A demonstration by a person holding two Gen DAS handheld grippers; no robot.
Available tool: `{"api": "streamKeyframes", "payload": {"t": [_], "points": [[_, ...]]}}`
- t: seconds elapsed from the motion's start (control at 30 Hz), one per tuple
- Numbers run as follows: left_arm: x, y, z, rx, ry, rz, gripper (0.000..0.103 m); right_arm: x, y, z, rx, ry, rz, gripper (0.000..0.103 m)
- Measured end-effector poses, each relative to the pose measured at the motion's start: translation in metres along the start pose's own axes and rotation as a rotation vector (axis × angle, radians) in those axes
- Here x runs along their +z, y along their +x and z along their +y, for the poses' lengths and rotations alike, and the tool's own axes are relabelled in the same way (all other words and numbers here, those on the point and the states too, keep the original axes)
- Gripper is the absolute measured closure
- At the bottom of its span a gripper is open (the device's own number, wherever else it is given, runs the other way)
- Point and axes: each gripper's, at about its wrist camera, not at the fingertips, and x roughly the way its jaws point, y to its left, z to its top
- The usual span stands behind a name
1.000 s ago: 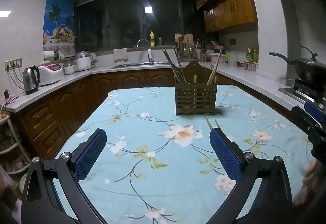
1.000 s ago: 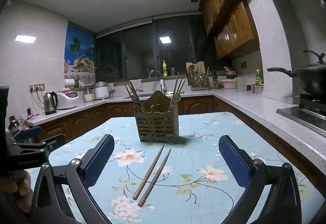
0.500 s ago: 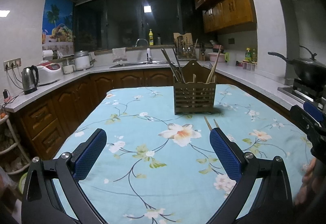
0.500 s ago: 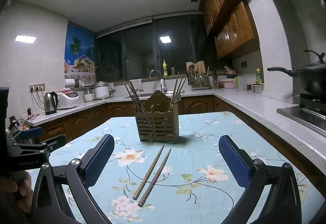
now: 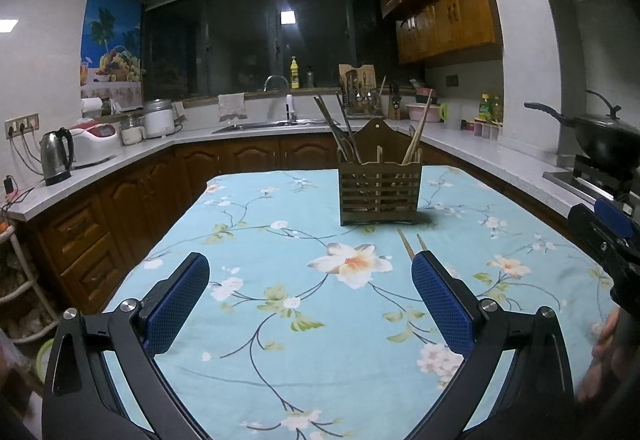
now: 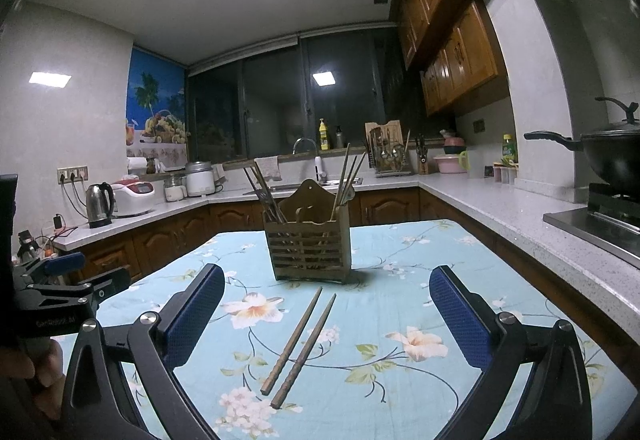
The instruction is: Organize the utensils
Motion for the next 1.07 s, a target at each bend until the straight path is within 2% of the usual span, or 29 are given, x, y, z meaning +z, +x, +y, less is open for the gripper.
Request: {"api": "streamKeyframes", "payload": {"t": [1.07], "points": [[0.003,0.011,0.0,-0.031,-0.011,0.022,0.0,0.004,0.008,0.004,-0.002,0.004,0.02,0.0]]}}
